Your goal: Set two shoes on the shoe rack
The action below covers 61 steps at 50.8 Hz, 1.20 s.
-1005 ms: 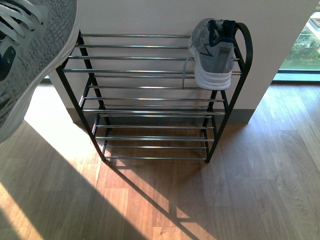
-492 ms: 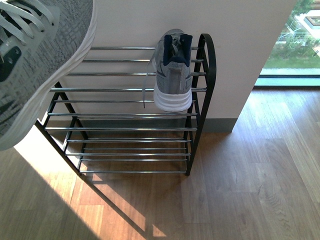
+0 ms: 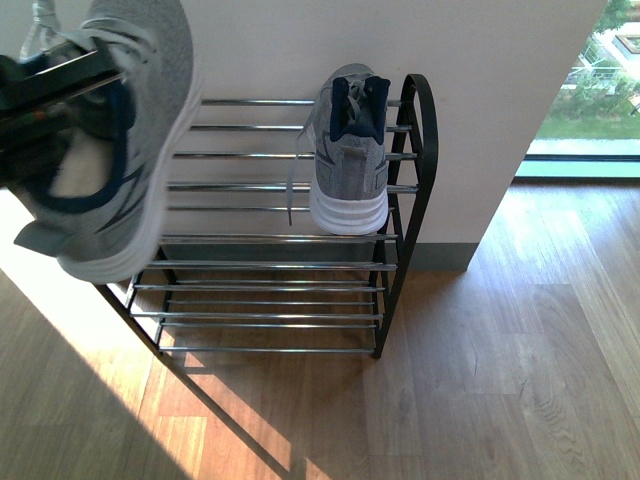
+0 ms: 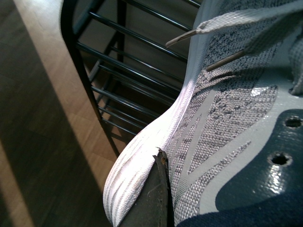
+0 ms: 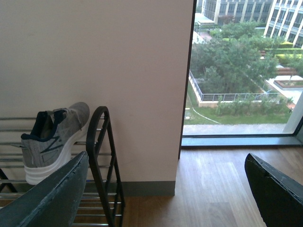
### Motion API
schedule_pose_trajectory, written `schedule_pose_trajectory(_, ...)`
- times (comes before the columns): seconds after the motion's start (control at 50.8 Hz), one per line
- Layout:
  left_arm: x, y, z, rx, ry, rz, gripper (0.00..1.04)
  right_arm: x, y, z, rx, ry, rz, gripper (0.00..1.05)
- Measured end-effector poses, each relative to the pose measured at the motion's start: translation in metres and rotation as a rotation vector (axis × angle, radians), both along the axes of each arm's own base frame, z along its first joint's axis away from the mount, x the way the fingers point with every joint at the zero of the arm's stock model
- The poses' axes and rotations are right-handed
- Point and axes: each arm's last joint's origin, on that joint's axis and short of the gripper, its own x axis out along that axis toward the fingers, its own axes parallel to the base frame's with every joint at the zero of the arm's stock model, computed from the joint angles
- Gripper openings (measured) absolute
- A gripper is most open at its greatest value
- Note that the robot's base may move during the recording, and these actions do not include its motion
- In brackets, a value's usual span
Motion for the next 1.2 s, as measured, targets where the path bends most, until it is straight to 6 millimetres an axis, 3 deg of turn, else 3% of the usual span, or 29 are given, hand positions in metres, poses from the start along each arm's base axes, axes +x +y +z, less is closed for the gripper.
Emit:
schedule_pose_trajectory(0.177, 0.056, -0.024, -0.021, -0.202, 0.063, -0.017, 0.02, 0.000, 0.000, 0.000, 0.000, 0.000, 0.000, 0.96)
schedule_pose_trajectory(0.492, 0.126, -0.050, -0.041, -0.355, 0.141, -0.027, 0.02, 0.000, 0.000, 0.000, 0.000, 0.000, 0.000, 0.96)
schedule_pose_trajectory(0.63, 0.145, -0.062, -0.055, -0.342, 0.207, -0.060, 0.02, 0.000, 0.000, 0.000, 0.000, 0.000, 0.000, 0.96)
schedule_pose_trajectory(0.867, 0.161, -0.078, -0.051, -0.228, 0.242, -0.174, 0.02, 0.000, 0.000, 0.000, 0.000, 0.000, 0.000, 0.96)
schedule_pose_trajectory(1.202, 0.153, -0.079, -0.051, -0.149, 0.242, -0.236, 0.02, 0.000, 0.000, 0.000, 0.000, 0.000, 0.000, 0.96)
